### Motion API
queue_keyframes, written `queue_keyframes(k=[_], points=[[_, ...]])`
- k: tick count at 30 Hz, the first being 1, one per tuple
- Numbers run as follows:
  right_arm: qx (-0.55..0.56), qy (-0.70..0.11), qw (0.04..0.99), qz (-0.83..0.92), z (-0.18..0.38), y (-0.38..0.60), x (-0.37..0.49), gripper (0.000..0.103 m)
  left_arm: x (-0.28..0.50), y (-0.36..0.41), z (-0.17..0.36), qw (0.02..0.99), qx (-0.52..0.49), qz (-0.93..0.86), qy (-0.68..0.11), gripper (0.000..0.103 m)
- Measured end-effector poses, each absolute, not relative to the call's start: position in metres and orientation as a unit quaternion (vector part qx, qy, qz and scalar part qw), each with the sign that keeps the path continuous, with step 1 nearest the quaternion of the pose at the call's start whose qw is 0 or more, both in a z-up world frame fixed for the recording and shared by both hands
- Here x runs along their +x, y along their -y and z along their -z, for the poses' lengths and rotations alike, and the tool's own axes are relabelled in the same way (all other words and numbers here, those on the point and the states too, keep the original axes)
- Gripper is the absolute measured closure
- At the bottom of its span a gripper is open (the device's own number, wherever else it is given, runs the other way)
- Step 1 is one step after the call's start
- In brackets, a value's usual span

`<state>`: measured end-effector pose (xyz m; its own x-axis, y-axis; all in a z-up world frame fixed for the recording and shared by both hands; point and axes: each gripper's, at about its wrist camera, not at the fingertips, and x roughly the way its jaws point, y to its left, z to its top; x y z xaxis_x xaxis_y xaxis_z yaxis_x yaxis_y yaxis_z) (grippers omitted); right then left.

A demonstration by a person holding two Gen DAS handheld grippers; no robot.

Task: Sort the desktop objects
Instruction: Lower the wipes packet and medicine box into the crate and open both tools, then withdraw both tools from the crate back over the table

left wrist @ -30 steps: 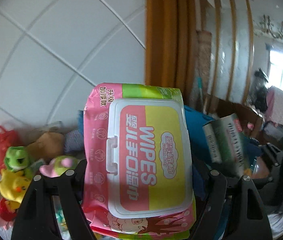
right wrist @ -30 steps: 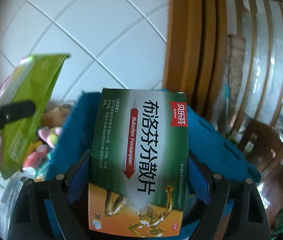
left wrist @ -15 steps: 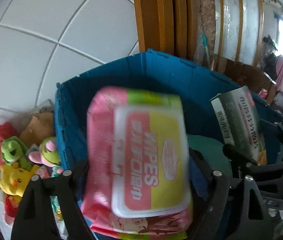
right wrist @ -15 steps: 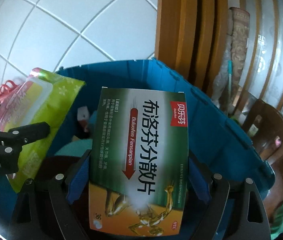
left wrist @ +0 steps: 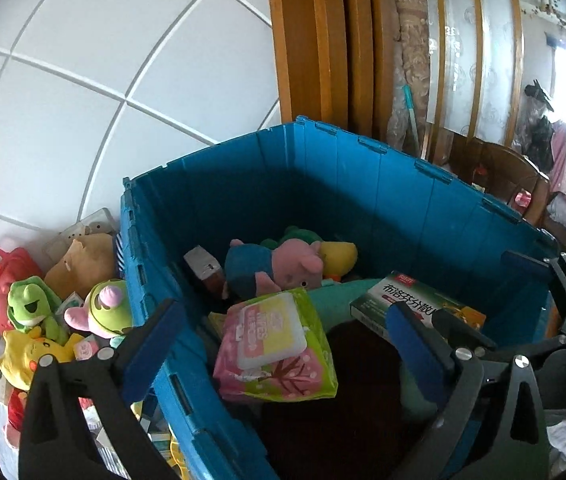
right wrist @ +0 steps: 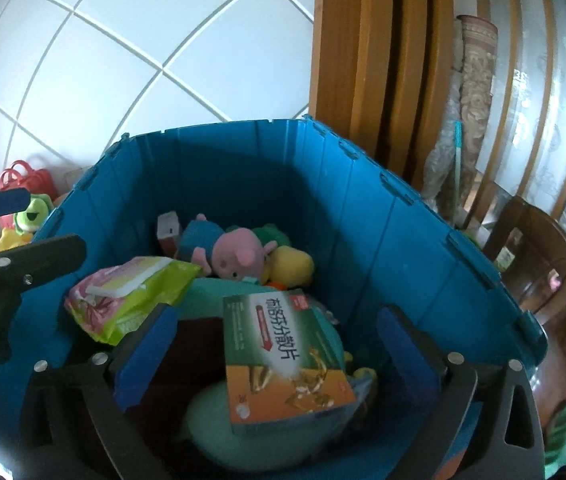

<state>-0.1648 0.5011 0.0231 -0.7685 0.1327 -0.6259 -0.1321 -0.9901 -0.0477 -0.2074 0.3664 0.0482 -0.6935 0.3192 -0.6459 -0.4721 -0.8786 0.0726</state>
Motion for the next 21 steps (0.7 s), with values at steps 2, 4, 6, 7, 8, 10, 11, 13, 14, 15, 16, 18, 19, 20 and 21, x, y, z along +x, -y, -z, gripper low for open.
queue_keyframes(k=[2, 4, 6, 7, 8, 10, 11, 13, 14, 15, 16, 18, 19, 20, 21], points=[[-0.332, 0.000, 0.071, -0.941, -0.023, -0.502, -0.164, 0.000, -0.205, -0.363, -0.049, 0.216, -0.325, -0.914, -0.113, 0.000], [-0.331, 0.000, 0.072, -0.941, -0.023, -0.503, -0.164, 0.000, -0.201, -0.356, -0.048, 0.213, -0.324, -0.916, -0.106, 0.000], [-0.328, 0.002, 0.067, -0.942, -0.024, -0.497, -0.163, 0.000, -0.198, -0.347, -0.048, 0.209, -0.323, -0.918, -0.099, 0.000], [-0.326, 0.003, 0.063, -0.943, -0.026, -0.491, -0.162, 0.000, -0.196, -0.342, -0.048, 0.205, -0.322, -0.919, -0.096, 0.000], [-0.324, 0.004, 0.059, -0.944, -0.027, -0.486, -0.161, 0.000, -0.194, -0.336, -0.048, 0.201, -0.321, -0.921, -0.092, 0.000], [-0.319, 0.006, 0.051, -0.946, -0.030, -0.476, -0.159, 0.000, -0.192, -0.323, -0.048, 0.192, -0.319, -0.924, -0.084, 0.000], [-0.317, 0.008, 0.047, -0.947, -0.031, -0.471, -0.158, 0.000, -0.190, -0.316, -0.048, 0.186, -0.319, -0.926, -0.081, 0.000], [-0.313, 0.010, 0.039, -0.949, -0.034, -0.460, -0.156, 0.000, -0.188, -0.301, -0.048, 0.175, -0.318, -0.929, -0.073, 0.000], [-0.311, 0.011, 0.035, -0.950, -0.035, -0.455, -0.155, 0.000, -0.187, -0.292, -0.048, 0.170, -0.319, -0.930, -0.069, 0.000], [-0.308, 0.012, 0.031, -0.951, -0.036, -0.450, -0.154, 0.000, -0.185, -0.285, -0.047, 0.165, -0.319, -0.931, -0.065, 0.000], [-0.306, 0.014, 0.027, -0.952, -0.038, -0.445, -0.153, 0.000, -0.184, -0.278, -0.047, 0.161, -0.319, -0.932, -0.061, 0.000], [-0.301, 0.016, 0.019, -0.953, -0.040, -0.435, -0.151, 0.000, -0.182, -0.261, -0.047, 0.150, -0.319, -0.934, -0.054, 0.000], [-0.299, 0.017, 0.015, -0.954, -0.042, -0.429, -0.150, 0.000, -0.180, -0.252, -0.046, 0.144, -0.319, -0.935, -0.050, 0.000], [-0.297, 0.018, 0.011, -0.955, -0.043, -0.424, -0.149, 0.000, -0.179, -0.243, -0.045, 0.139, -0.319, -0.936, -0.047, 0.000], [-0.295, 0.020, 0.007, -0.955, -0.044, -0.419, -0.149, 0.000, -0.178, -0.233, -0.044, 0.133, -0.319, -0.937, -0.043, 0.000]])
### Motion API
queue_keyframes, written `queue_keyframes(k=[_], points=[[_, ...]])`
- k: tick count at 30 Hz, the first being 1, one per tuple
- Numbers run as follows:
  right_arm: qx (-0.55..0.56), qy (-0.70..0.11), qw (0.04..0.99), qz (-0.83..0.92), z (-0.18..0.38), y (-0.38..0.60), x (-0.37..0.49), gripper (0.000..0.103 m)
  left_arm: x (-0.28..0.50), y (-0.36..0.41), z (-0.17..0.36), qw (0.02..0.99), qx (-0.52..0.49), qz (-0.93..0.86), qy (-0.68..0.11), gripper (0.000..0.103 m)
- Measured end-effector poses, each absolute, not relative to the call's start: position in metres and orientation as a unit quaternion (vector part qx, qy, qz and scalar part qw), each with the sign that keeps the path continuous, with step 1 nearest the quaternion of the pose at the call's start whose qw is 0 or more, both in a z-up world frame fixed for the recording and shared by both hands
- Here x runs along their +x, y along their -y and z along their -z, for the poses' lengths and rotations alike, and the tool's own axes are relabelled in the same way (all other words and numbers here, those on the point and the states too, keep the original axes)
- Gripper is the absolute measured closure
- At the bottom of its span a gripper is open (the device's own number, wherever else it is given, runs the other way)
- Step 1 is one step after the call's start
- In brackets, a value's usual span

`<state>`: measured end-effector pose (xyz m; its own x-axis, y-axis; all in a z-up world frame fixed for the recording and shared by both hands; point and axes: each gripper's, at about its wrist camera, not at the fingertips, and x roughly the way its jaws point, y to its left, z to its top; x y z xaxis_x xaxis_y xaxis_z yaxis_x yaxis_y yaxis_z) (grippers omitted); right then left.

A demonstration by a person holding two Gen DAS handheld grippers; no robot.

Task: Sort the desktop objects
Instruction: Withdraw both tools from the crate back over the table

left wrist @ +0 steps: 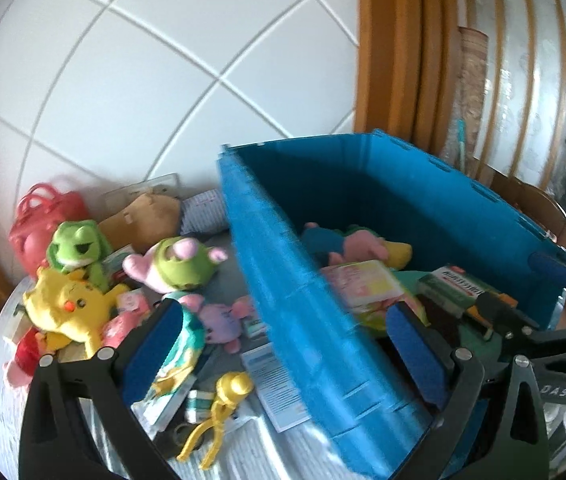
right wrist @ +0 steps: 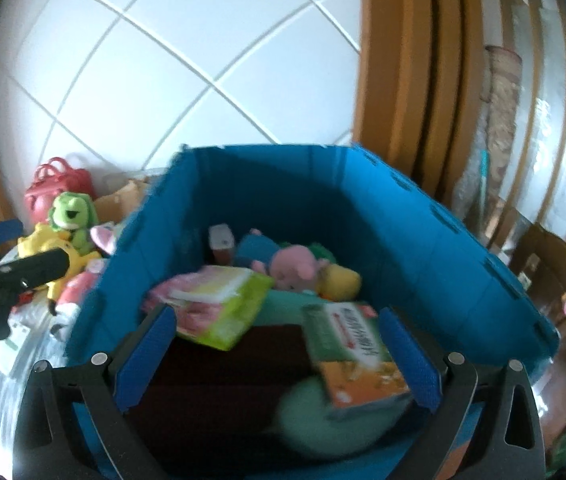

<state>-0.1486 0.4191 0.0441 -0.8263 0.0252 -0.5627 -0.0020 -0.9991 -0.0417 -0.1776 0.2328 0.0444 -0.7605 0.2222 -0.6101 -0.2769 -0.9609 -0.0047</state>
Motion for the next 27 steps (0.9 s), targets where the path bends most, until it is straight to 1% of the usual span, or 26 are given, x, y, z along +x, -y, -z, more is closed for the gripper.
queue_keyframes(k=[5, 12, 18, 21, 27], points=[[-0.277, 0.029, -0.022, -0.960, -0.053, -0.378, -0.142, 0.000, -0.168, -0.169, -0.036, 0.093, -0.324, -0.941, -0.020, 0.000], [-0.266, 0.033, -0.074, -0.960, -0.053, -0.290, -0.133, 0.000, -0.145, -0.052, -0.011, 0.023, -0.340, -0.940, 0.006, 0.000], [-0.269, 0.030, -0.096, -0.958, -0.039, -0.212, -0.120, 0.000, -0.112, 0.048, 0.013, -0.015, -0.358, -0.933, 0.020, 0.000], [-0.283, 0.027, -0.100, -0.953, -0.022, -0.175, -0.111, 0.000, -0.102, 0.090, 0.027, -0.031, -0.370, -0.928, 0.024, 0.000], [-0.325, 0.021, -0.093, -0.941, 0.012, -0.136, -0.109, 0.000, -0.095, 0.155, 0.059, -0.057, -0.401, -0.914, 0.033, 0.000]])
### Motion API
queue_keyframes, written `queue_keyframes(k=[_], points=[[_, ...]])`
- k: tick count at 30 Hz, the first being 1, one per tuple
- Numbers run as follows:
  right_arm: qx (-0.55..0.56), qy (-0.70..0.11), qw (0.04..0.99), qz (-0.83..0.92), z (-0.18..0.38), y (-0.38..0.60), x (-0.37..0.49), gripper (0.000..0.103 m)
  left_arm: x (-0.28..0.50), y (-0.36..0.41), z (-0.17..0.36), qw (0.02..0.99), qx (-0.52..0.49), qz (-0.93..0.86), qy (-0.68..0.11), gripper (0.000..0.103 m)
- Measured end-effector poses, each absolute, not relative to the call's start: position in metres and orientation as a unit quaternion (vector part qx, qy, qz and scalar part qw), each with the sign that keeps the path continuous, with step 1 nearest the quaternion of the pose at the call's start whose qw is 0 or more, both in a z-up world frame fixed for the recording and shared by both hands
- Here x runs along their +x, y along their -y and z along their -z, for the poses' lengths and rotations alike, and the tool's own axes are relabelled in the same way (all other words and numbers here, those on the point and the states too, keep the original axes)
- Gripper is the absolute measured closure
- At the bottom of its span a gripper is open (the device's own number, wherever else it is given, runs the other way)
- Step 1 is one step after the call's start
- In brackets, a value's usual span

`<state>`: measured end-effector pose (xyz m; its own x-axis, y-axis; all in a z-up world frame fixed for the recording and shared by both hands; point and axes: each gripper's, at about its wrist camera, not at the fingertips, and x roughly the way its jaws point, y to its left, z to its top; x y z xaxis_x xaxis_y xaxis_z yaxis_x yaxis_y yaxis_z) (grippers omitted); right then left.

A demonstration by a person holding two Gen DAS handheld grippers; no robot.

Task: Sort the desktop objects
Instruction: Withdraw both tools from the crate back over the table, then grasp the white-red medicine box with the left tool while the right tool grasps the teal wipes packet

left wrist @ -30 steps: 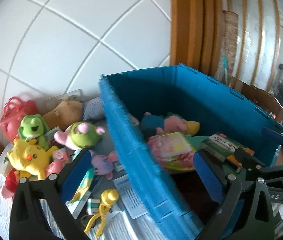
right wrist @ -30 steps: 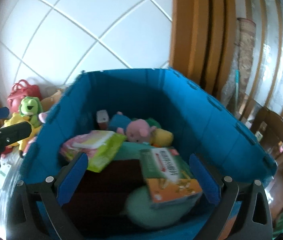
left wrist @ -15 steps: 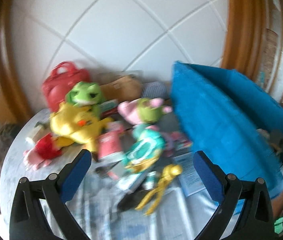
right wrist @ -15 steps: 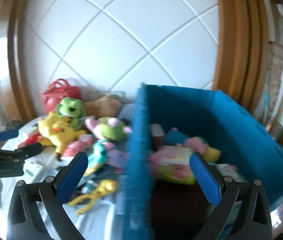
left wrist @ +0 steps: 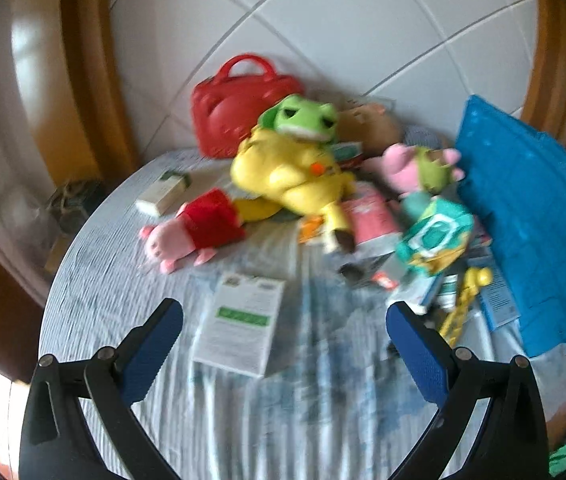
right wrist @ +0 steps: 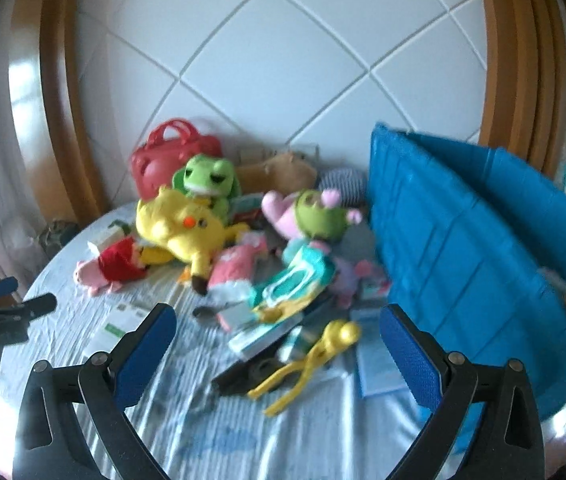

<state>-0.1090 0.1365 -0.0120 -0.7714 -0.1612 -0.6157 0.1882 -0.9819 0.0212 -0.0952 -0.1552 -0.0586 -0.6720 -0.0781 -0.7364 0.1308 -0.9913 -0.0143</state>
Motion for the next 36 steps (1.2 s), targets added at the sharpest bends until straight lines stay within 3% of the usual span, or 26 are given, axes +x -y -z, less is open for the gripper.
queue_keyframes(k=[10, 23, 27, 31, 33, 36], points=[[0.377, -0.031, 0.093, 0.921, 0.056, -0.113, -0.151, 0.000, -0.132, 0.176, 0.109, 0.079, 0.454, 0.886, -0.058, 0.000], [0.444, -0.005, 0.066, 0.894, 0.116, -0.145, -0.251, 0.001, -0.227, 0.107, 0.148, 0.005, 0.490, 0.872, -0.022, 0.000], [0.460, 0.016, 0.061, 0.886, 0.131, -0.152, -0.274, 0.020, -0.262, 0.073, 0.161, -0.048, 0.501, 0.864, 0.000, 0.003], [0.475, 0.024, 0.050, 0.878, 0.148, -0.155, -0.301, 0.029, -0.294, 0.044, 0.180, -0.093, 0.515, 0.852, 0.020, 0.005], [0.481, 0.029, 0.043, 0.875, 0.156, -0.159, -0.314, 0.044, -0.307, 0.036, 0.192, -0.106, 0.525, 0.844, 0.028, 0.005], [0.494, 0.036, 0.029, 0.868, 0.172, -0.165, -0.336, 0.044, -0.323, 0.028, 0.210, -0.120, 0.538, 0.833, 0.034, 0.006]])
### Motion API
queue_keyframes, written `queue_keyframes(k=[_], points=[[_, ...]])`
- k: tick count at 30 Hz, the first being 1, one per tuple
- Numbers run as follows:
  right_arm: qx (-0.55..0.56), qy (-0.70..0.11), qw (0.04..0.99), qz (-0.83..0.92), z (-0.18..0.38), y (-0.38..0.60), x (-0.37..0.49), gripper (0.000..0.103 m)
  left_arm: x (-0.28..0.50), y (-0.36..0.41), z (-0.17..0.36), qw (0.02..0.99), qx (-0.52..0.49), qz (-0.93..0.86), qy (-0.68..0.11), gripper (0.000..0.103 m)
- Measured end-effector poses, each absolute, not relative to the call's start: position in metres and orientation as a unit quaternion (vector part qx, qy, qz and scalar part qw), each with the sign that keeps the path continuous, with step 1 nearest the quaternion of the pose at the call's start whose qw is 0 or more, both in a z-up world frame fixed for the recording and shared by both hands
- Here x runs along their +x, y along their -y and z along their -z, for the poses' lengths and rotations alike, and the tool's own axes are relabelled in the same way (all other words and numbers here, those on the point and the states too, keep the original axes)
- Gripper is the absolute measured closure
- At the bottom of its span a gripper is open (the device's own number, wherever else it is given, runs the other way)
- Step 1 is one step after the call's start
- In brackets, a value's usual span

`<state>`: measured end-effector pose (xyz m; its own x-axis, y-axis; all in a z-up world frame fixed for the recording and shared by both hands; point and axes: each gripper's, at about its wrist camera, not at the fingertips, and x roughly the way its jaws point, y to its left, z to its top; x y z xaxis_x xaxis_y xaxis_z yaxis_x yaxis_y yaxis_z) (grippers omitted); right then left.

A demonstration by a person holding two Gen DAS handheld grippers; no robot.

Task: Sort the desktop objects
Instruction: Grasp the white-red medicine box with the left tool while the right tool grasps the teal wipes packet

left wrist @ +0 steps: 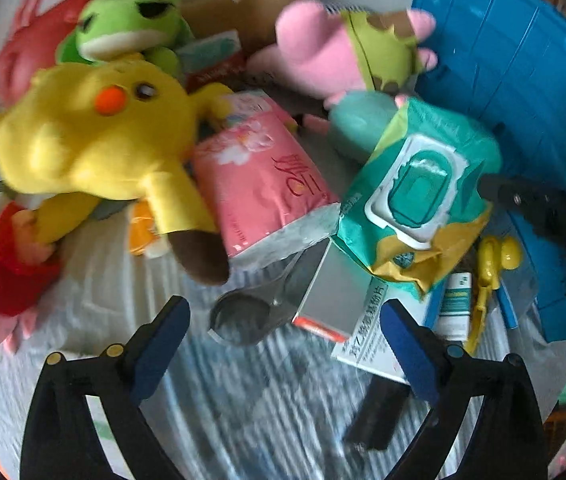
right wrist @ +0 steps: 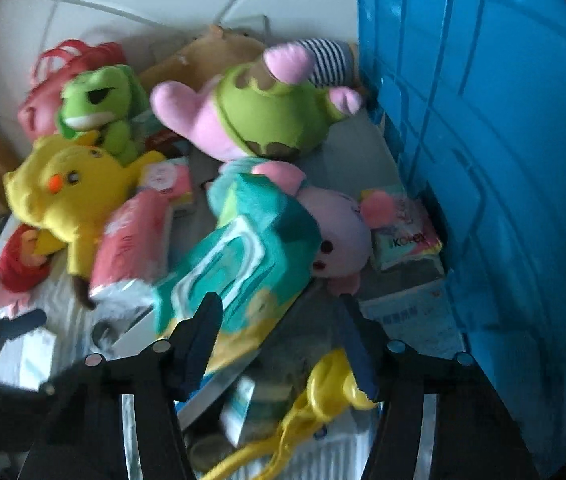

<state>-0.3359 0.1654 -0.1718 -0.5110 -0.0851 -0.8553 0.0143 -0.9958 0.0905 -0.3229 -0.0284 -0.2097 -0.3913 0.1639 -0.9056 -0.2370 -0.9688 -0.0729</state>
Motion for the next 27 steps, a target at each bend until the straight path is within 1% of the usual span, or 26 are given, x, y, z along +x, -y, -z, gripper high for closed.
queue_keyframes(k=[4, 7, 10, 14, 16, 17, 18, 19, 20, 21, 22, 23, 24, 27], points=[[0.506, 0.049, 0.028, 0.861, 0.191, -0.166, -0.357, 0.044, -0.336, 0.020, 0.229, 0.131, -0.553, -0.822, -0.039, 0.009], [0.513, 0.052, 0.036, 0.856, 0.202, -0.164, -0.366, 0.043, -0.343, 0.013, 0.243, 0.144, -0.563, -0.813, -0.039, 0.015], [0.516, 0.056, 0.047, 0.854, 0.207, -0.164, -0.370, 0.043, -0.346, 0.004, 0.252, 0.156, -0.570, -0.806, -0.042, 0.016], [0.515, 0.062, 0.058, 0.853, 0.210, -0.166, -0.372, 0.043, -0.349, -0.009, 0.262, 0.153, -0.565, -0.808, -0.074, 0.017], [0.513, 0.064, 0.061, 0.854, 0.211, -0.166, -0.372, 0.043, -0.350, -0.012, 0.264, 0.154, -0.561, -0.809, -0.079, 0.021], [0.512, 0.066, 0.062, 0.854, 0.211, -0.167, -0.373, 0.043, -0.351, -0.013, 0.264, 0.157, -0.559, -0.810, -0.079, 0.029], [0.511, 0.068, 0.063, 0.854, 0.213, -0.167, -0.373, 0.039, -0.350, -0.014, 0.264, 0.159, -0.557, -0.811, -0.081, 0.034], [0.511, 0.070, 0.063, 0.855, 0.214, -0.166, -0.374, 0.036, -0.350, -0.014, 0.263, 0.161, -0.556, -0.811, -0.082, 0.037], [0.511, 0.069, 0.063, 0.855, 0.215, -0.165, -0.375, 0.034, -0.349, -0.014, 0.263, 0.163, -0.555, -0.811, -0.083, 0.044], [0.509, 0.068, 0.065, 0.855, 0.215, -0.164, -0.374, 0.036, -0.348, -0.013, 0.262, 0.164, -0.555, -0.811, -0.081, 0.046], [0.505, 0.066, 0.072, 0.858, 0.214, -0.161, -0.371, 0.042, -0.346, -0.010, 0.260, 0.164, -0.557, -0.811, -0.074, 0.047], [0.501, 0.063, 0.079, 0.860, 0.212, -0.159, -0.368, 0.063, -0.343, -0.006, 0.258, 0.163, -0.559, -0.810, -0.067, 0.047], [0.496, 0.060, 0.086, 0.862, 0.207, -0.156, -0.365, 0.069, -0.340, -0.001, 0.256, 0.160, -0.560, -0.811, -0.059, 0.048], [0.484, 0.055, 0.095, 0.868, 0.189, -0.153, -0.350, 0.076, -0.327, 0.017, 0.244, 0.151, -0.561, -0.813, -0.037, 0.048]])
